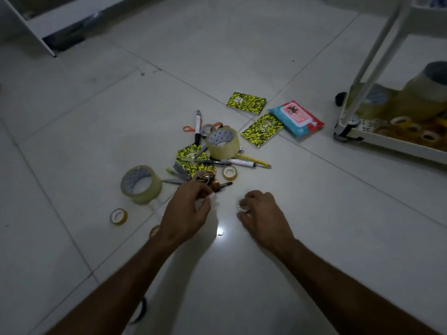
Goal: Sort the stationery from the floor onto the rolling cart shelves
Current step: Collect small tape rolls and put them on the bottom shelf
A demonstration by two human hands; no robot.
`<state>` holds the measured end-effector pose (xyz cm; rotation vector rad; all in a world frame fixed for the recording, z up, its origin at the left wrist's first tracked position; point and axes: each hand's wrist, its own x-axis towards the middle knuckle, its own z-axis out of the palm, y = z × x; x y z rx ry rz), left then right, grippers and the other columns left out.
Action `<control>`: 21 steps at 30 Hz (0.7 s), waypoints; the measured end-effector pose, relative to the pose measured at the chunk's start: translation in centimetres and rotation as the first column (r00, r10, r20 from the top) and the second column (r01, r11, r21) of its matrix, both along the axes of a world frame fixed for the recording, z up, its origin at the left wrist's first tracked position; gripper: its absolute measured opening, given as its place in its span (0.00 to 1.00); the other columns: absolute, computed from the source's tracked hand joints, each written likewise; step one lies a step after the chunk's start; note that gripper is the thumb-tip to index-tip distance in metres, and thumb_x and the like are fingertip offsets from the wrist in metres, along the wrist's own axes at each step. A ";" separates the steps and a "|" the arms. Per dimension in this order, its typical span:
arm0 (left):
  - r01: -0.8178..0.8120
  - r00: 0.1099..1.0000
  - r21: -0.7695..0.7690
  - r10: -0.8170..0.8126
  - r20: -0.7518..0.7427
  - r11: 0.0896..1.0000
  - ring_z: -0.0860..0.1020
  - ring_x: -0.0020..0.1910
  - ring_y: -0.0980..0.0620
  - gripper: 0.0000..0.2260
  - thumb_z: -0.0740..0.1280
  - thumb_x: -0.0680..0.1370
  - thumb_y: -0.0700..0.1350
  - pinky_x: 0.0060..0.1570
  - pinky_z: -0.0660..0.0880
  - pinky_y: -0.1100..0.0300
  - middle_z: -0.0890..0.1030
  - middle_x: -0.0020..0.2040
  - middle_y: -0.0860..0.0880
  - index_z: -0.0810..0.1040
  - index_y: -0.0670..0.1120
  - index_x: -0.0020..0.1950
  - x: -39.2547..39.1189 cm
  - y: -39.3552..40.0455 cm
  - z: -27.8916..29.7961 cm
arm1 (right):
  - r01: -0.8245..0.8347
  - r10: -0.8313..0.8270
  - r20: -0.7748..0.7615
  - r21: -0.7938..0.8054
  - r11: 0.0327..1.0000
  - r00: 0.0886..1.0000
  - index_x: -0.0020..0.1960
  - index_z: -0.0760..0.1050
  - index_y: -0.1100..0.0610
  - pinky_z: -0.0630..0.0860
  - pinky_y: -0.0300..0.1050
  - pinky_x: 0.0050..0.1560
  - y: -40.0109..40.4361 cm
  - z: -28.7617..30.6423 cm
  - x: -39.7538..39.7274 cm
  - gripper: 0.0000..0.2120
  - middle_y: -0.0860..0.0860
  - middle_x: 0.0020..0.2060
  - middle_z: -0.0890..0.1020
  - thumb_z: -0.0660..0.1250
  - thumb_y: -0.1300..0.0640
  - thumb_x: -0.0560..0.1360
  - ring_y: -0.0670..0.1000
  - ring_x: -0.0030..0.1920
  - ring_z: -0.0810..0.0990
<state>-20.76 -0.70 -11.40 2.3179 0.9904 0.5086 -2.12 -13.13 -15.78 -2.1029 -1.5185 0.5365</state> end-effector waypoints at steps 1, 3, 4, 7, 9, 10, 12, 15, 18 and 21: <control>-0.010 1.000 -0.001 0.010 -0.009 1.000 0.77 0.52 0.53 0.07 0.68 0.77 0.44 0.51 0.77 0.53 0.78 0.51 0.54 0.79 0.49 0.55 -0.8 0.0 -0.1 | 0.023 -0.023 0.010 0.023 0.999 1.000 0.53 0.81 0.53 0.73 0.47 0.51 0.0 -0.4 -0.3 0.08 0.49 0.55 0.79 0.69 0.52 0.77 0.54 0.52 0.74; -0.026 0.999 0.003 0.026 -0.023 1.000 0.76 0.51 0.53 0.08 0.67 0.76 0.43 0.51 0.76 0.54 0.78 0.50 0.54 0.78 0.49 0.55 -2.6 0.0 -0.2 | 0.050 -0.049 -0.013 0.074 0.996 0.999 0.54 0.80 0.53 0.69 0.42 0.50 -0.2 -0.9 -0.7 0.07 0.49 0.54 0.79 0.68 0.53 0.78 0.54 0.52 0.75; -0.039 0.999 0.010 0.039 -0.028 0.999 0.75 0.50 0.53 0.08 0.67 0.76 0.42 0.49 0.75 0.56 0.77 0.50 0.54 0.78 0.49 0.54 -3.5 0.0 0.0 | 0.054 -0.050 -0.034 0.105 0.993 0.998 0.54 0.80 0.53 0.67 0.39 0.51 -0.4 -1.0 -1.0 0.08 0.49 0.54 0.79 0.67 0.52 0.78 0.53 0.52 0.75; -0.062 0.996 0.049 0.065 -0.059 0.997 0.74 0.48 0.53 0.10 0.67 0.73 0.41 0.47 0.71 0.60 0.76 0.48 0.54 0.77 0.48 0.53 -6.5 -0.3 0.5 | 0.061 -0.041 -0.097 0.210 0.976 0.994 0.56 0.78 0.53 0.64 0.35 0.53 -1.1 -0.4 -2.5 0.10 0.48 0.54 0.79 0.66 0.51 0.77 0.51 0.53 0.76; -0.046 0.992 0.066 0.053 -0.112 0.997 0.73 0.49 0.52 0.11 0.68 0.72 0.42 0.48 0.70 0.60 0.76 0.49 0.53 0.77 0.48 0.53 -8.6 -0.4 0.4 | 0.067 -0.033 -0.138 0.249 0.966 0.990 0.56 0.78 0.53 0.65 0.34 0.54 -1.3 -0.1 -3.2 0.10 0.47 0.55 0.79 0.67 0.52 0.77 0.50 0.53 0.76; -0.026 0.988 0.070 0.037 -0.150 0.997 0.73 0.50 0.52 0.11 0.68 0.72 0.44 0.49 0.70 0.58 0.75 0.50 0.53 0.77 0.48 0.54 -9.7 -0.4 0.1 | 0.069 -0.034 -0.144 0.250 0.966 0.989 0.56 0.78 0.53 0.66 0.34 0.54 -1.2 -0.1 -3.5 0.09 0.46 0.55 0.79 0.67 0.52 0.77 0.50 0.53 0.76; 0.011 0.974 0.048 0.000 -0.228 0.999 0.73 0.51 0.50 0.15 0.69 0.71 0.49 0.50 0.70 0.55 0.74 0.54 0.53 0.75 0.49 0.56 -11.3 -0.4 -0.6 | 0.082 -0.047 -0.148 0.244 0.966 0.988 0.56 0.78 0.54 0.68 0.36 0.54 -0.7 -0.1 -3.4 0.09 0.47 0.54 0.79 0.69 0.54 0.78 0.50 0.52 0.77; 0.017 0.969 -0.041 -0.027 -0.246 0.999 0.71 0.53 0.52 0.16 0.69 0.72 0.54 0.52 0.71 0.54 0.72 0.55 0.54 0.73 0.52 0.57 -13.1 -0.7 -1.6 | 0.129 -0.090 -0.165 0.249 0.960 0.982 0.57 0.78 0.55 0.72 0.40 0.52 0.6 0.2 -2.1 0.09 0.49 0.54 0.81 0.70 0.55 0.78 0.50 0.51 0.78; 0.030 0.977 -0.045 -0.039 -0.211 0.999 0.73 0.52 0.52 0.13 0.66 0.75 0.53 0.53 0.72 0.53 0.74 0.54 0.53 0.75 0.49 0.56 -13.7 -0.9 -2.1 | 0.123 -0.099 -0.110 0.233 0.965 0.989 0.58 0.79 0.55 0.74 0.44 0.53 2.7 0.8 0.0 0.10 0.49 0.54 0.82 0.69 0.55 0.78 0.50 0.51 0.78; 0.022 0.985 -0.038 -0.028 -0.173 0.999 0.74 0.49 0.50 0.11 0.66 0.76 0.53 0.49 0.74 0.51 0.76 0.51 0.52 0.76 0.48 0.55 -13.9 -0.9 -2.3 | 0.097 -0.083 -0.072 0.222 0.970 0.994 0.56 0.80 0.55 0.75 0.45 0.51 5.3 1.1 1.5 0.08 0.51 0.53 0.83 0.70 0.56 0.77 0.52 0.51 0.80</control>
